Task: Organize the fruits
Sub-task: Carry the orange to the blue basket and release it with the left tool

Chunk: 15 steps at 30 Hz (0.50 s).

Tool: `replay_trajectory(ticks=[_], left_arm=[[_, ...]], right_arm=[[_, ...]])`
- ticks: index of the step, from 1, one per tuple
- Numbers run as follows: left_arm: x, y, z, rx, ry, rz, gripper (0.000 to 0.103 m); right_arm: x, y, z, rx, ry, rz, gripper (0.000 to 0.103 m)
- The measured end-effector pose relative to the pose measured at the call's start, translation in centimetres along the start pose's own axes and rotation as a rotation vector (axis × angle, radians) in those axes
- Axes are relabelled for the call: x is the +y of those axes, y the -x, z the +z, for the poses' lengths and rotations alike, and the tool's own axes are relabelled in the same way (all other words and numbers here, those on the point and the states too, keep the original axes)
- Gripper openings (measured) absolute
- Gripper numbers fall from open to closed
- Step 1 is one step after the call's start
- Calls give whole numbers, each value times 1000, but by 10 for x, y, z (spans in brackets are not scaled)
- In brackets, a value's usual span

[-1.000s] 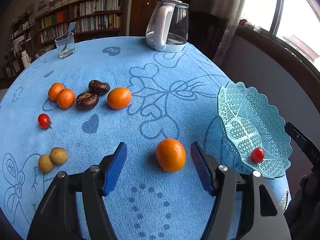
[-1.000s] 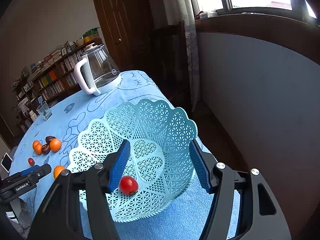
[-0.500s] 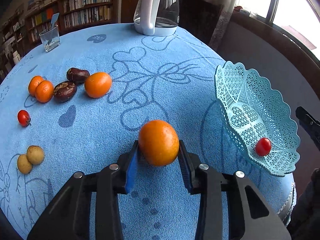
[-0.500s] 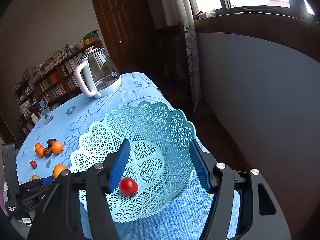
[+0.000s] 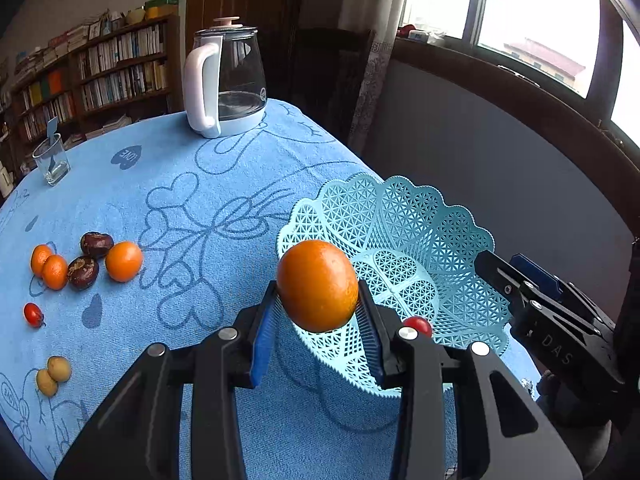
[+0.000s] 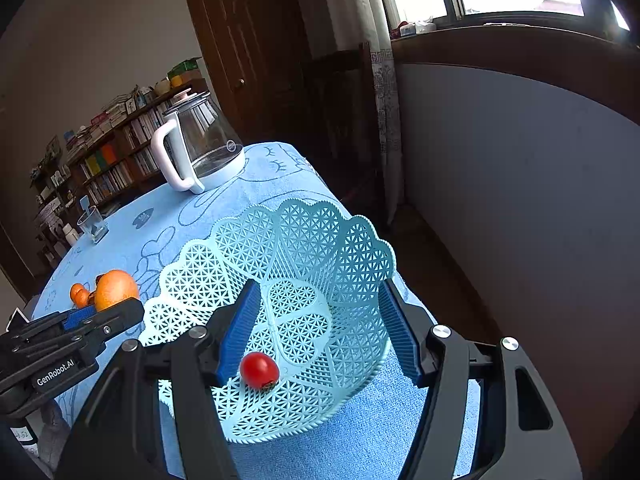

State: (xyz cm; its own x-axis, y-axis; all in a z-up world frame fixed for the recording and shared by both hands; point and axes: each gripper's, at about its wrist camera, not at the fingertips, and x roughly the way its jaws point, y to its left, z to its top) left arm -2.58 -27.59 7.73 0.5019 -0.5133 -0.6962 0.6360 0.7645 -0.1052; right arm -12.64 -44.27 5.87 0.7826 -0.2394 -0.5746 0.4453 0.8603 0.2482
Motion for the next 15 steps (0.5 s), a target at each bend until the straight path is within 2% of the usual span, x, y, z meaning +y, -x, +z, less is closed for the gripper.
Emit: replay_trajectory(ticks=[3, 5, 6, 8, 15], left_arm=[[-7, -4, -1, 6, -20, -4, 43], [-7, -2, -1, -8, -22, 7, 82], [-6, 1, -1, -24, -17, 14, 88], [-3, 5, -1, -38, -10, 25, 88], [13, 15, -3, -70, 19, 99, 89]], right_arm=[[-1, 0, 0, 1, -4, 1, 63], [-2, 0, 0, 2, -7, 3, 63], [-2, 1, 0, 3, -8, 11, 63], [-1, 2, 0, -4, -5, 1, 72], [4, 5, 1, -8, 6, 9, 73]])
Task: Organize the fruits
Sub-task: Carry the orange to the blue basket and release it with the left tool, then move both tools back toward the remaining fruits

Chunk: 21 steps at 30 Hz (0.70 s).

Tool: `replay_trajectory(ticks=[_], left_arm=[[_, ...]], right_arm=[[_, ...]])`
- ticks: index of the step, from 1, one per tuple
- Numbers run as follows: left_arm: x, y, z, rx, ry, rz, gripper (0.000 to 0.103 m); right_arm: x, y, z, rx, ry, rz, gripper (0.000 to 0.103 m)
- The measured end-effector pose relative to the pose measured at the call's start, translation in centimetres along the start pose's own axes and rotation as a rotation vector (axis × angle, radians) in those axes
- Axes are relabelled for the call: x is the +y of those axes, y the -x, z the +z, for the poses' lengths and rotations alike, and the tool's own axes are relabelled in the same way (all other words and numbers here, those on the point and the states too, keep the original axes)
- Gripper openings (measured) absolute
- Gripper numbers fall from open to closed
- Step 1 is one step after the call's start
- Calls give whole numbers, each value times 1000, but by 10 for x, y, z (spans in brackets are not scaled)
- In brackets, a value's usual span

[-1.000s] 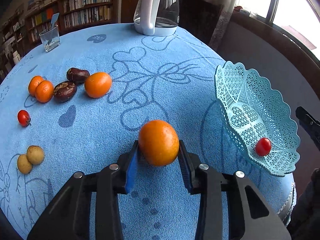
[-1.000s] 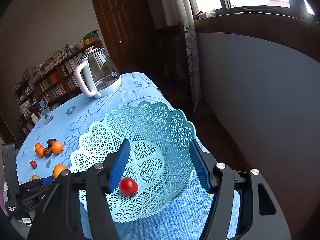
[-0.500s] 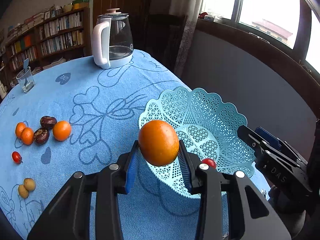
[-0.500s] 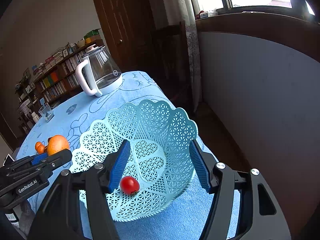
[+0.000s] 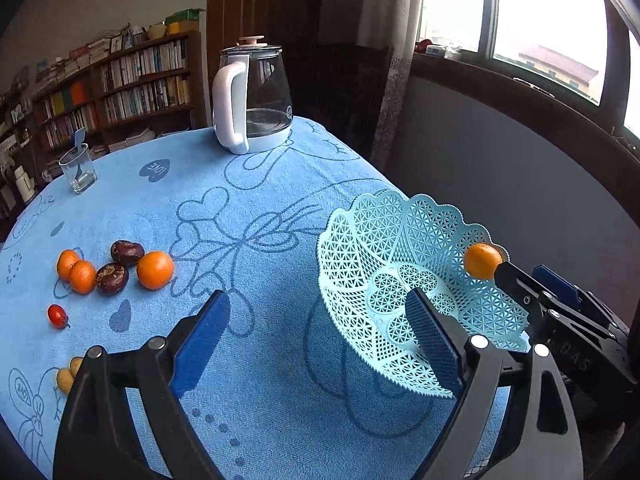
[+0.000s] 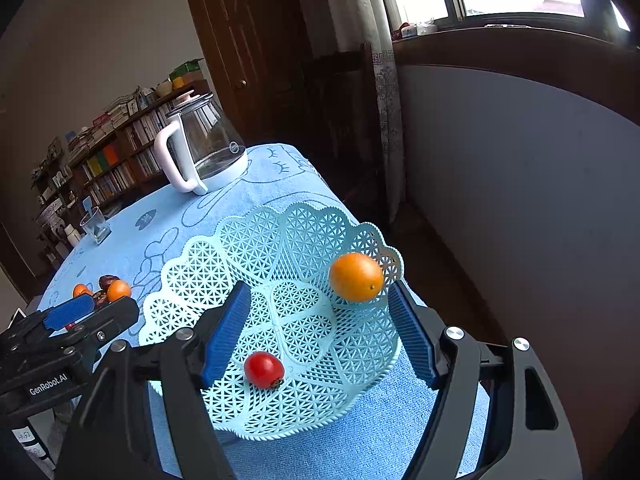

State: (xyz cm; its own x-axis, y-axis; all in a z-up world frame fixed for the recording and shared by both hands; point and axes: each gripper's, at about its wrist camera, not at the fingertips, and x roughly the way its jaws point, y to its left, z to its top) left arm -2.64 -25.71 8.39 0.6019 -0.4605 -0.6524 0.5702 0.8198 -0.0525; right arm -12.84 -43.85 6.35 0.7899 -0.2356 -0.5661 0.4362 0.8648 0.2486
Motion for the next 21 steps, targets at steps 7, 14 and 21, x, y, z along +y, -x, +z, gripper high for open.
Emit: replay_trajectory(ticks=[7, 14, 21], left_arm=[[15, 13, -4, -41, 29, 67, 92], [37, 30, -13, -81, 82, 147, 93], [65, 45, -27, -91, 132, 215, 93]], right_arm=[[9, 2, 0, -9, 15, 9, 80], [21, 10, 0, -27, 40, 28, 82], [39, 15, -1, -34, 71, 56, 83]])
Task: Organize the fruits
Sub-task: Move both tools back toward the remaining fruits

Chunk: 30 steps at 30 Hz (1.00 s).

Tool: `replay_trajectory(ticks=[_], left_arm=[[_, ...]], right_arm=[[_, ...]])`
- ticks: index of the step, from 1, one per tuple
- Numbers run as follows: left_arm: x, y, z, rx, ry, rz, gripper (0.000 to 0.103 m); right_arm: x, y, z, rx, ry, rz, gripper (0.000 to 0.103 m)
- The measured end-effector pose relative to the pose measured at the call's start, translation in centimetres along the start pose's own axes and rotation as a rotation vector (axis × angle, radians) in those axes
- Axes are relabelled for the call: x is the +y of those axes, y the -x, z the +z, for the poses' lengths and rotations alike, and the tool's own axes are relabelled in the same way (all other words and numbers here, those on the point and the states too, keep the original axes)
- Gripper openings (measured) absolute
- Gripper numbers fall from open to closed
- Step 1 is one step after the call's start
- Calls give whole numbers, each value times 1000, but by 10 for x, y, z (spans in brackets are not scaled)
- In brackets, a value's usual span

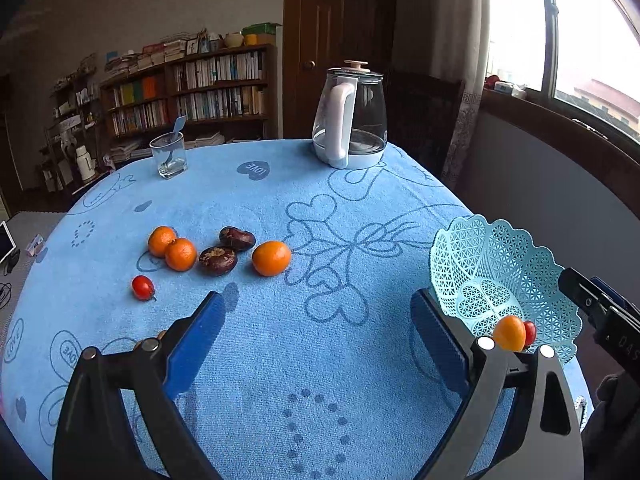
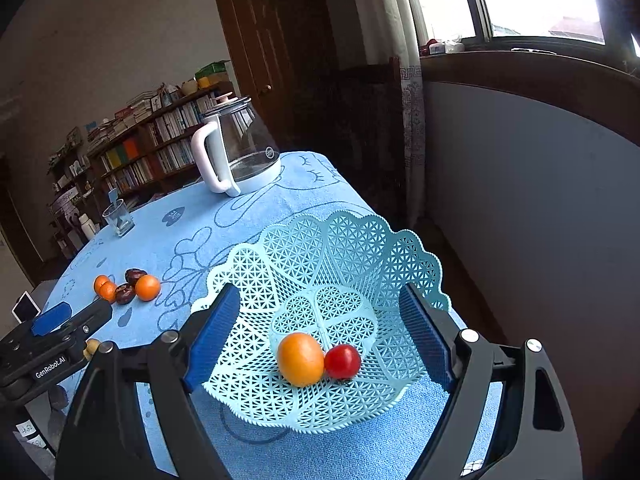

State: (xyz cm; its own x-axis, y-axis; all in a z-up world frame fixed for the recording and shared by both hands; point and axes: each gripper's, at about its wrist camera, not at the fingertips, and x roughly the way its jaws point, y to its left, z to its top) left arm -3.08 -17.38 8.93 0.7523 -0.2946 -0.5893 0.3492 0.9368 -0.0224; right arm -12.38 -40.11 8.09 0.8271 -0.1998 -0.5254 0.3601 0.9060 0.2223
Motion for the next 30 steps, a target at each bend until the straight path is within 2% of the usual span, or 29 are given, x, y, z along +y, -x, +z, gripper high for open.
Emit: replay_trajectory(ticks=[1, 5, 10, 15, 30], left_arm=[[6, 1, -1, -1, 9, 17, 98], [32, 13, -6, -32, 44, 99, 98], [66, 25, -5, -57, 104, 168, 98], [87, 37, -4, -93, 111, 251, 98], [135, 37, -15, -81, 146, 290, 98]], right_arm=[[3, 1, 0, -1, 4, 5, 83], [16, 4, 2, -4, 12, 41, 84], [39, 8, 2, -12, 45, 87, 87], [66, 7, 0, -2, 84, 121, 87], [137, -10, -15, 73, 154, 193, 87]])
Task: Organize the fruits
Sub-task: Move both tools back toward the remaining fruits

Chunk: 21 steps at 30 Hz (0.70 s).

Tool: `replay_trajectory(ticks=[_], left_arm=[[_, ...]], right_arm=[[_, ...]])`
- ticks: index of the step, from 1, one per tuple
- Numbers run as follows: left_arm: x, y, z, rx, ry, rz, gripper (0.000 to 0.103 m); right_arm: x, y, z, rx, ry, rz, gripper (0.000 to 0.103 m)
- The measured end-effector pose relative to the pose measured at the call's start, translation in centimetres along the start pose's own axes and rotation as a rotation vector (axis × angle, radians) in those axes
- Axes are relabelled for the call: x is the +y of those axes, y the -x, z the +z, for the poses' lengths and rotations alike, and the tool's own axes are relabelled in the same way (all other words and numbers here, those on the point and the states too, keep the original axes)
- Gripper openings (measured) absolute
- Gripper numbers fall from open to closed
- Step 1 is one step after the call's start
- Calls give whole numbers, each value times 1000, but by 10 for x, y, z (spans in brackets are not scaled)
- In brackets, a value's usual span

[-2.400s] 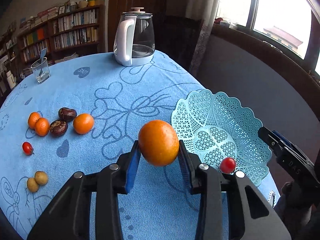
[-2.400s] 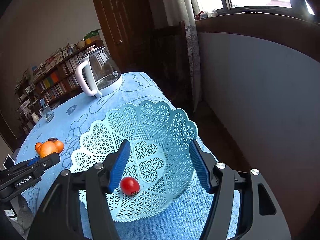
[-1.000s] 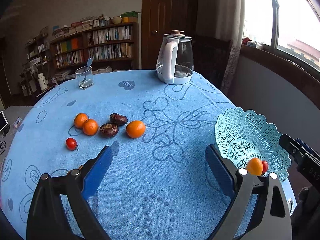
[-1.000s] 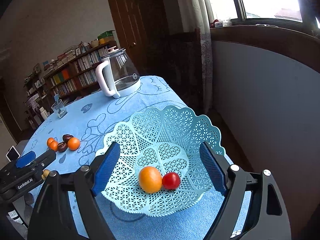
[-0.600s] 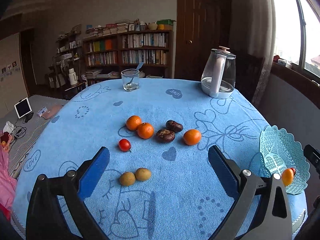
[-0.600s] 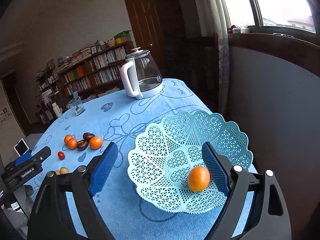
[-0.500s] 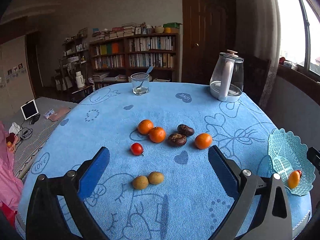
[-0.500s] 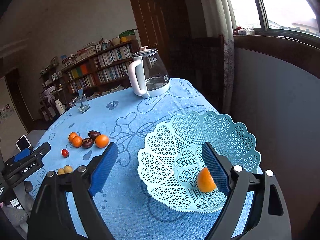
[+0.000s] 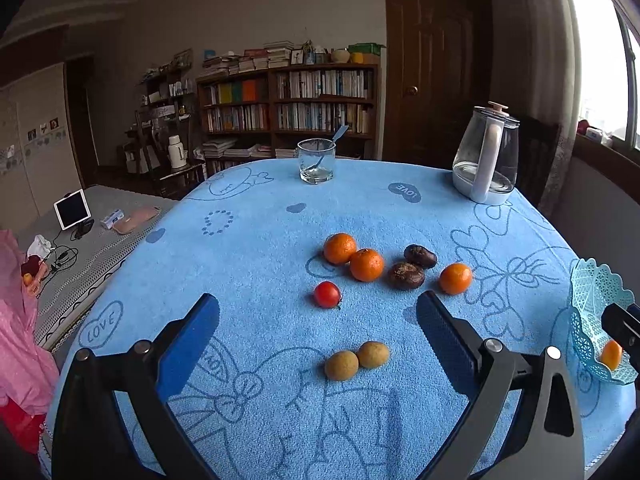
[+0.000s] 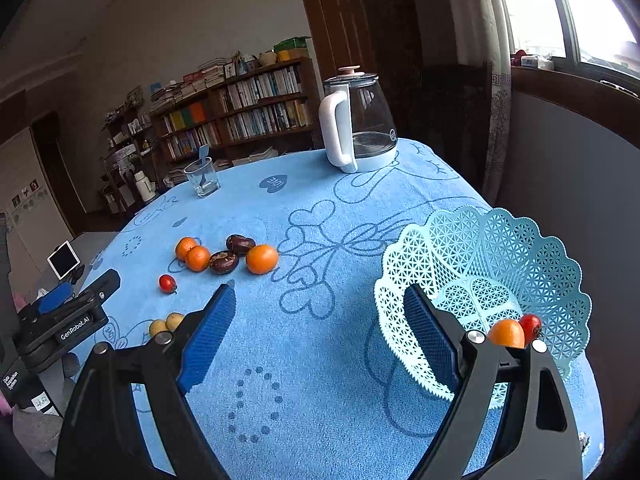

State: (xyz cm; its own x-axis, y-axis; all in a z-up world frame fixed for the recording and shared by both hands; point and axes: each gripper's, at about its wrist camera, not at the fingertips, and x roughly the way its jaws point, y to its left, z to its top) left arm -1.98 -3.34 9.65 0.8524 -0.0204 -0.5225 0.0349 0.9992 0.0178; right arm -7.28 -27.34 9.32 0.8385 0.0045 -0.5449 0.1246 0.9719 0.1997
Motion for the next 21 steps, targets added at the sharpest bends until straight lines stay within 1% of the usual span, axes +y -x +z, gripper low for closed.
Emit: replay_trajectory(ticks=[9, 13, 17, 21], left_arm=[[23, -15, -1, 31, 4, 0, 98], [38, -25, -7, 53, 0, 33, 98], [52, -37, -16, 94, 3, 54, 98], [65, -45, -18, 112, 23, 60, 98]], right_arm=[[22, -22, 0, 49, 10, 23, 87], [30, -34, -2, 78, 19, 31, 87], [40, -51, -6, 134, 25, 68, 87], [57, -71, -13, 200, 55, 116, 87]])
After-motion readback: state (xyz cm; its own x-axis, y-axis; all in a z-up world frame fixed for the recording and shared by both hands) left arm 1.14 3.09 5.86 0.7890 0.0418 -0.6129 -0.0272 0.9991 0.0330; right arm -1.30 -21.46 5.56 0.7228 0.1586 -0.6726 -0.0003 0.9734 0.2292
